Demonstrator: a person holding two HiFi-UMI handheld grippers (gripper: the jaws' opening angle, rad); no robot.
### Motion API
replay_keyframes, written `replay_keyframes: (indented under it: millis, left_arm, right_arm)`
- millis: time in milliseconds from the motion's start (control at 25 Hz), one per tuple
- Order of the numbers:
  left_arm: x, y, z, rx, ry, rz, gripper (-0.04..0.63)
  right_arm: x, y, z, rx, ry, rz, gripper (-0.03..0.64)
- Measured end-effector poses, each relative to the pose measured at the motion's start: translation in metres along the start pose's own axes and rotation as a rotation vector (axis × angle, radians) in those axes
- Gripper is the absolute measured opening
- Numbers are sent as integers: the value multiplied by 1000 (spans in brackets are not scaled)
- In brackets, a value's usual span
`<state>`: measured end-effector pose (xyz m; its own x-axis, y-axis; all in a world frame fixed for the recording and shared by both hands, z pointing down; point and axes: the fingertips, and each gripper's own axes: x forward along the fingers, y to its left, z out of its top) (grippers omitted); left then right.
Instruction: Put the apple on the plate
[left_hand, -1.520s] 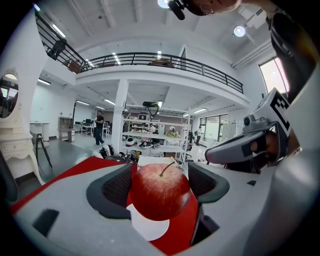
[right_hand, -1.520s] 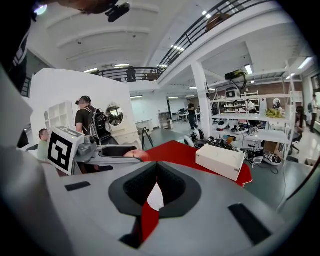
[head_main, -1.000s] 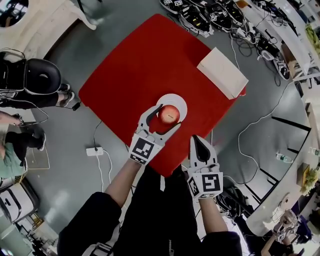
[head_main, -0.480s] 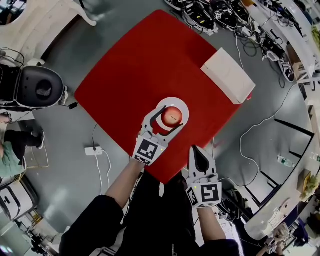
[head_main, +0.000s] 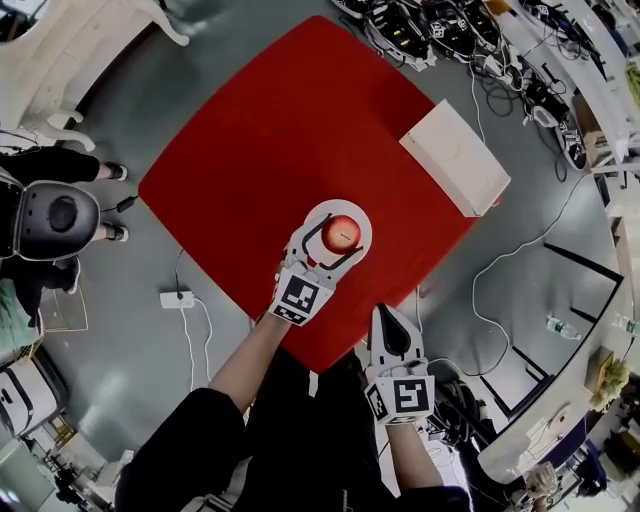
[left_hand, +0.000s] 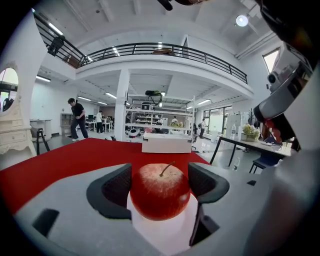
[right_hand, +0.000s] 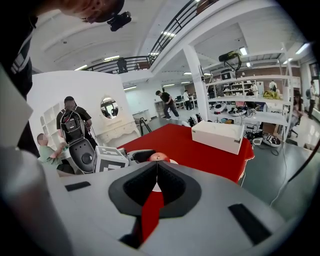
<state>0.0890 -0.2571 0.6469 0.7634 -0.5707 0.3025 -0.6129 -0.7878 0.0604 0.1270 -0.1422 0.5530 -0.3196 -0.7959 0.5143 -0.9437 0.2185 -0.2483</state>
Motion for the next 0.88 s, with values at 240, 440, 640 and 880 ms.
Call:
replay_keyframes:
  millis: [240, 440, 640, 880]
  left_arm:
    - [7, 5, -12, 20, 6, 36, 356]
    - [6, 6, -16, 17, -18, 33, 356]
    - [3, 8, -20, -37, -17, 24, 356]
    - [2, 8, -22, -48, -9, 15, 357]
  right_arm:
    - [2, -3, 0, 4, 8, 2, 11]
    - [5, -2, -3, -6, 17, 10, 11]
    - [7, 2, -4, -14, 20, 19, 11]
    - [5, 9, -6, -20, 22, 22, 11]
